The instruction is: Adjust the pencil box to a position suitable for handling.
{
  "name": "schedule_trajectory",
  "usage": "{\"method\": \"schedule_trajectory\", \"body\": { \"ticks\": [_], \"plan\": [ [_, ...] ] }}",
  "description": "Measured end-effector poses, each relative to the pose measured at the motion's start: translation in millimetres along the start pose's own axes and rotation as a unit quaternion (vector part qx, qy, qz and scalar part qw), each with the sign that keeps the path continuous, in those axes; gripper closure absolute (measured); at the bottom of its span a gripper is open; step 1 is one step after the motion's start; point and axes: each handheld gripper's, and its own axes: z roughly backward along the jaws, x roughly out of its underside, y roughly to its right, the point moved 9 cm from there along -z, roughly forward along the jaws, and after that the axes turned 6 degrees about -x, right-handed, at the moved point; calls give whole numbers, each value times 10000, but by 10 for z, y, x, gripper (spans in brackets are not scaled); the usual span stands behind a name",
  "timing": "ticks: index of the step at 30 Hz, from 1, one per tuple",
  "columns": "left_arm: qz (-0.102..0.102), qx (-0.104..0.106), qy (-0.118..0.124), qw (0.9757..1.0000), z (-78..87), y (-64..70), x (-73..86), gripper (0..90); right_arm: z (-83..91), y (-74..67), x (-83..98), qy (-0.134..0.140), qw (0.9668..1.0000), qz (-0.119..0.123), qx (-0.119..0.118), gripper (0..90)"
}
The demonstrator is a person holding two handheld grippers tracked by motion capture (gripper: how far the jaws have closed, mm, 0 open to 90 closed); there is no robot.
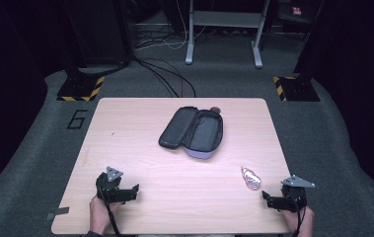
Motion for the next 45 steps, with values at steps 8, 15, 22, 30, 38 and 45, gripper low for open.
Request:
{"method": "schedule_trajectory", "body": {
  "ticks": [8,15,22,30,38,45],
  "plan": [
    [-367,306,226,9986,11,200,-326,35,1,-1,1,-6,10000,-4,-4,42],
    [-583,553,281,9964,-25,364,-570,49,0,0,1,-5,10000,-2,-5,42],
    [-710,760,420,9937,-88,548,-824,49,1,-1,1,-6,10000,-3,-4,43],
    [-825,1005,442,9905,-191,755,-1020,62,1,1,0,0,10000,27,-10,45],
    [-971,1122,515,9876,-346,951,-1240,92,1,1,0,-2,10000,27,-12,45],
    [-1130,1021,562,9867,-503,1038,-1407,179,1,1,0,-1,10000,28,-11,45]
  ]
}}
